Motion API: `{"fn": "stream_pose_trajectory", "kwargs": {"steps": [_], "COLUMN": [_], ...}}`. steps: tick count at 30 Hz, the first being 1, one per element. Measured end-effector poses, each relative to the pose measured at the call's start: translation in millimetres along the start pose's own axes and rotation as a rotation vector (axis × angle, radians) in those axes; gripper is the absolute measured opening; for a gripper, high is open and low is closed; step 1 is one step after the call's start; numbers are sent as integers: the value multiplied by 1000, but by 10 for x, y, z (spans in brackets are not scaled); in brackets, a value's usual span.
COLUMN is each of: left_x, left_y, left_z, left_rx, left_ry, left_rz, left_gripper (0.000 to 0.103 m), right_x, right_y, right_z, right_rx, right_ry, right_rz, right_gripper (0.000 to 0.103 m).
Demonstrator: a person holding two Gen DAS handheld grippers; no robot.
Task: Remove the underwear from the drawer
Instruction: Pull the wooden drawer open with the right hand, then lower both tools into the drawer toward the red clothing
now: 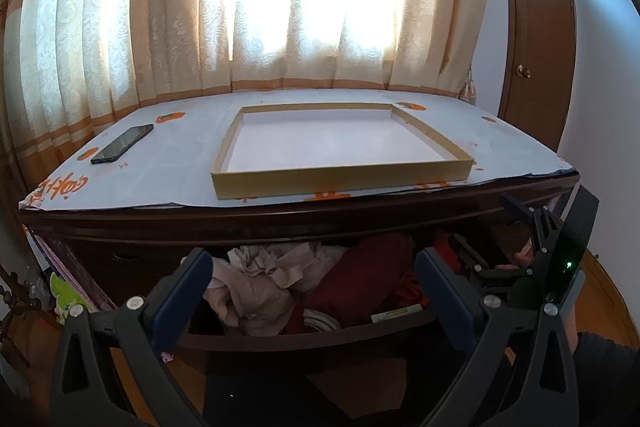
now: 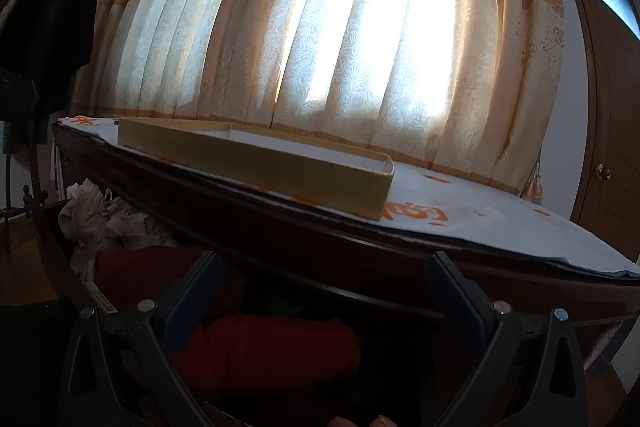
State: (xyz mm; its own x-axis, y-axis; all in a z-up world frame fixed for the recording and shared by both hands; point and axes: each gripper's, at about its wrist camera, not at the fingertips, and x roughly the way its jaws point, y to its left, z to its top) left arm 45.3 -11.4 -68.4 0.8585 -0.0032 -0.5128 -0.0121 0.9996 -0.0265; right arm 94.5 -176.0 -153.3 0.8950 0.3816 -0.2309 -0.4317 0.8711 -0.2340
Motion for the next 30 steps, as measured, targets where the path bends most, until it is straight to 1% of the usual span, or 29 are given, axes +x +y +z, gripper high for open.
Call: {"fn": "stream_pose_trajectory", "kwargs": {"steps": [15,30], "left_x": [-81,-151], "left_y": [-56,-24], "left_z": [9,26], "left_rx": [-1,4], "left_ry": [-16,-24], "left_rz": [1,3], "left_gripper": [103,103], "right_x": [-156,-326], "right_y": [26,55], "right_z": [-21,-44], "right_rx": [11,15], "right_ry": [58,86], "right_rz": [38,59], "right_gripper": [102,102]}}
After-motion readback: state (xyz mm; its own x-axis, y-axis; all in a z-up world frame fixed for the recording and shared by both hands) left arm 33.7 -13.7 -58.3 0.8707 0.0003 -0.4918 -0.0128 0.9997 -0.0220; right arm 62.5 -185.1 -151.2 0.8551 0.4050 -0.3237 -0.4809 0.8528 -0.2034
